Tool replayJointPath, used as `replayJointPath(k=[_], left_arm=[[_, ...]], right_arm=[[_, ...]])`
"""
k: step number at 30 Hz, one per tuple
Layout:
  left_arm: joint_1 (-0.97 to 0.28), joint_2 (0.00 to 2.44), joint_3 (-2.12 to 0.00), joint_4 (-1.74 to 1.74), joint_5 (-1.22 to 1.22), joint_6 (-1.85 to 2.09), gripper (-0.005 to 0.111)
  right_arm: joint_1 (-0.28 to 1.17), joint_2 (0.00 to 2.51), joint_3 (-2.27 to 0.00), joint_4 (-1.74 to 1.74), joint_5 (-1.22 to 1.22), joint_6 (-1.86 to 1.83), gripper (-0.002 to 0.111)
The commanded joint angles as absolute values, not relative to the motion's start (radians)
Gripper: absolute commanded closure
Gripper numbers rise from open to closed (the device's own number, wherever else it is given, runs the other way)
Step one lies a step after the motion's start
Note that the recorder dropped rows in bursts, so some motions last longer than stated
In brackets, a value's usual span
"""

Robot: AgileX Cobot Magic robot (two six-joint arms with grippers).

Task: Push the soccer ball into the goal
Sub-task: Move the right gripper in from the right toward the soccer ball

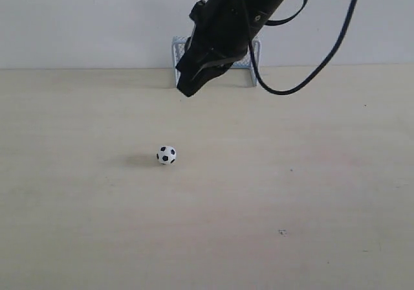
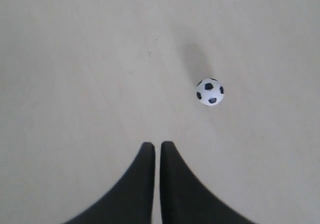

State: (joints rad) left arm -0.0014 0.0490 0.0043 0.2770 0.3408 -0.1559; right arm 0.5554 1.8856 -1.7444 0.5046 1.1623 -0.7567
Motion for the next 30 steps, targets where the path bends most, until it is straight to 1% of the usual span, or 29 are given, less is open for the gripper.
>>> replayJointPath(k=[1, 14, 25, 30], left_arm=[[-0.009, 0.054, 0.000, 0.277, 0.337, -0.165, 0.100], [-0.009, 0.054, 0.000, 0.277, 0.337, -0.165, 0.100], [-0.009, 0.054, 0.000, 0.277, 0.337, -0.165, 0.100], [-0.009, 0.054, 0.000, 0.277, 0.337, -0.165, 0.100]], right_arm=[[0.580, 1.946, -1.806, 0.501, 1.221, -0.739, 0.108], [0.602, 2.066, -1.945, 0.489, 1.221, -0.678, 0.108], [0.602, 2.106, -1.958, 0.484, 1.221, -0.599, 0.108], [0.625, 2.154, -1.958, 0.486, 1.221, -0.596, 0.108]])
